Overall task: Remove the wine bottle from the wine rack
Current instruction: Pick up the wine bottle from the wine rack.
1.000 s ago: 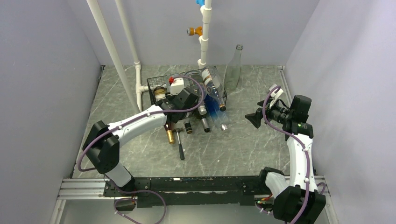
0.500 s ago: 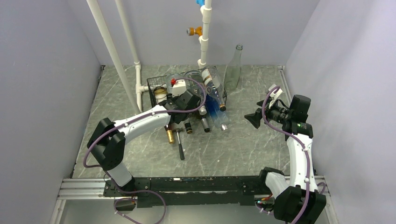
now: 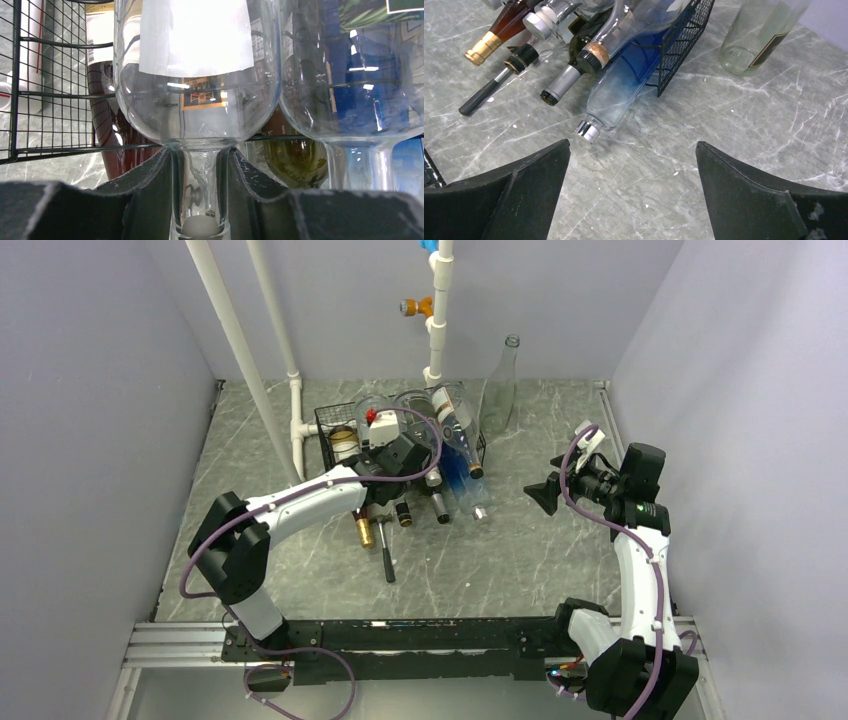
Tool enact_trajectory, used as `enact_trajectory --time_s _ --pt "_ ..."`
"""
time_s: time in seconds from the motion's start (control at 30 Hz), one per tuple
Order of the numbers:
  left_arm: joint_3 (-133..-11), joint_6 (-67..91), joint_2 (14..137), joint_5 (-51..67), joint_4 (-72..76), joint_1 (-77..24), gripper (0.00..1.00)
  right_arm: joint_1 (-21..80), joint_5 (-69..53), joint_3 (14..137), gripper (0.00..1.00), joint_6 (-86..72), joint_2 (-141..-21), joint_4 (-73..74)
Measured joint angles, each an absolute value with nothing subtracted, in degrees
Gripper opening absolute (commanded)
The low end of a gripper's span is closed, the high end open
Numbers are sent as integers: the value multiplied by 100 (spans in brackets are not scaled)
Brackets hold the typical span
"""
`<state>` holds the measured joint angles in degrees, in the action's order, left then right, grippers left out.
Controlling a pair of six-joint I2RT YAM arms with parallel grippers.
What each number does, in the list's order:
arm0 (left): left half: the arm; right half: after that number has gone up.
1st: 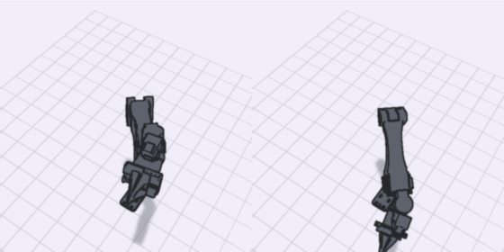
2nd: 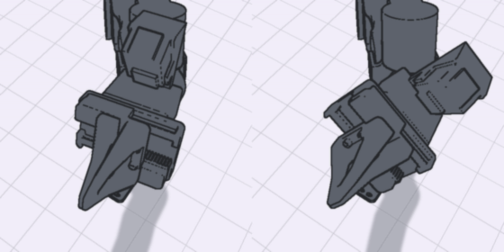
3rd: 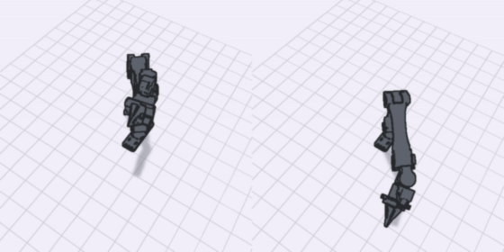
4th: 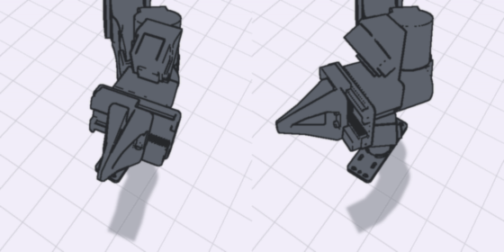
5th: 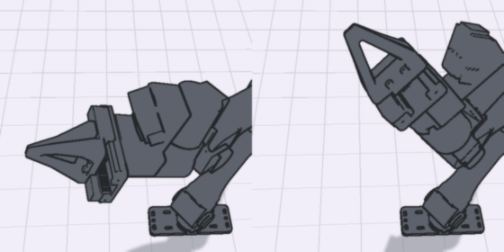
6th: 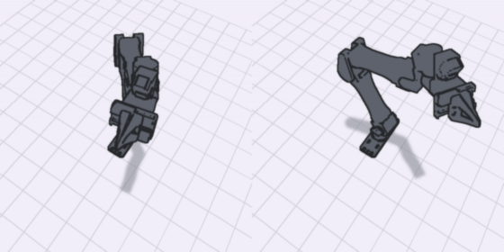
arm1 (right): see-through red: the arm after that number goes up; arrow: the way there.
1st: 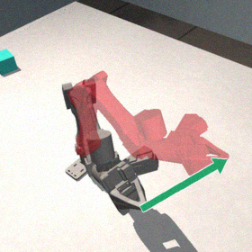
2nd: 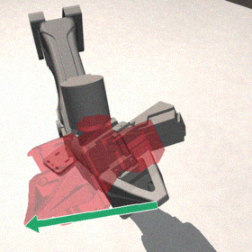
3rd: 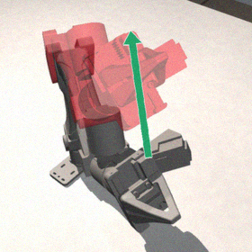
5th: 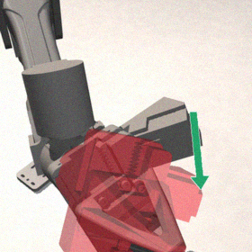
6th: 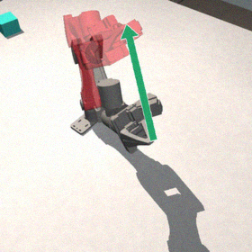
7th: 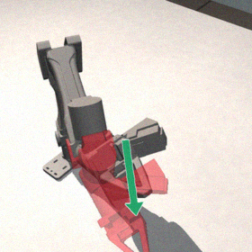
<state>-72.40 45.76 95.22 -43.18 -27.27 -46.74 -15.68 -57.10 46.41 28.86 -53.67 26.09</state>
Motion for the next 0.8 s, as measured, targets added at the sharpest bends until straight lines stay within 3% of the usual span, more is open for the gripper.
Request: enact_trajectory --time_s 0.2,0.8 --pt "-7238 4626 9507 -4329 -2720 -4670 0 -1568 -5704 4641 100 2902 -5367 2609" --pt "-6071 3503 8259 -4377 -2272 -4766 0 -1568 -5686 4641 100 2919 -5367 2609"
